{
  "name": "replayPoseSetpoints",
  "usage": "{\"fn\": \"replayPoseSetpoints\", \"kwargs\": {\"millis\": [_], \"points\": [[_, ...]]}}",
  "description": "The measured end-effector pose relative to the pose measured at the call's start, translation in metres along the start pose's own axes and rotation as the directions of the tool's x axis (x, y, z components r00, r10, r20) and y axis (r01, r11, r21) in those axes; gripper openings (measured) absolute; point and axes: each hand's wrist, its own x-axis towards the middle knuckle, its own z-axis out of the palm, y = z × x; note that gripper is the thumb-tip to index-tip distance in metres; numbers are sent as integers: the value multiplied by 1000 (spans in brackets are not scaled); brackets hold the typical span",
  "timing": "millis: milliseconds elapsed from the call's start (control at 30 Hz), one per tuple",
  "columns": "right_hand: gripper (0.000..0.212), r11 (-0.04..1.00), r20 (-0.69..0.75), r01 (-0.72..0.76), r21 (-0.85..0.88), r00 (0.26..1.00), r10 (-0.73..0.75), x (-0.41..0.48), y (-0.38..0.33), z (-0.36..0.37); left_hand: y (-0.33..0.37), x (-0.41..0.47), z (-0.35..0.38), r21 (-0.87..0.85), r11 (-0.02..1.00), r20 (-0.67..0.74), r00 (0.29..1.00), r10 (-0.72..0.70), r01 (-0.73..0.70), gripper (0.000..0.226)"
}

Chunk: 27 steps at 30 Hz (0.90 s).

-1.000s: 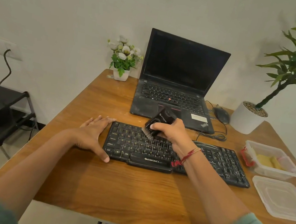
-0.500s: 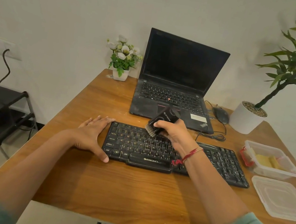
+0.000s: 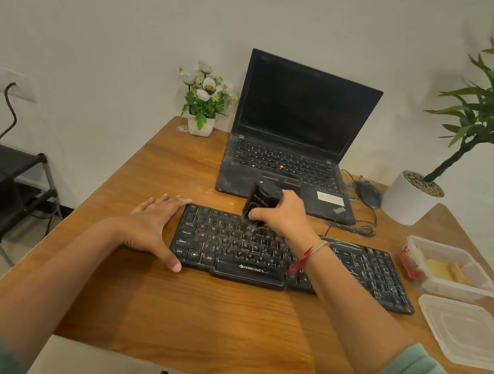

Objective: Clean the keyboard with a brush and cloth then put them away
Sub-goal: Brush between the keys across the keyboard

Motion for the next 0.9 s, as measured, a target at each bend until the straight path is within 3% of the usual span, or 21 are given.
{"fn": "replayPoseSetpoints", "kwargs": {"millis": [67, 233, 300, 433, 600, 767, 900], "points": [[25, 995, -60, 40, -94, 997, -45, 0, -3, -1, 1, 0, 0, 4, 1000, -1, 1000, -2, 2, 153], [21, 987, 112, 144, -71, 984, -135, -17, -8, 20, 1, 0, 0, 6, 1000, -9, 1000, -3, 3, 153], [20, 991, 68, 118, -70, 991, -113, -10, -4, 11, 1, 0, 0, 9, 1000, -10, 1000, -4, 4, 153], [18, 997, -156, 29, -67, 987, -40, 3, 12, -9, 1, 0, 0, 14, 1000, -3, 1000, -8, 8, 153], [18, 999, -31, 42, 0, 999, -42, -12, 16, 6, 1, 0, 0, 4, 1000, -6, 1000, -1, 1, 153], [21, 999, -194, 45, -20, 980, -48, -5, 20, -12, 3, -2, 0, -1, 1000, -3, 1000, -6, 6, 154], [19, 998, -61, 60, -6, 996, -60, -11, 15, 6, 3, -2, -1, -6, 1000, -5, 1000, -1, 1, 153]]}}
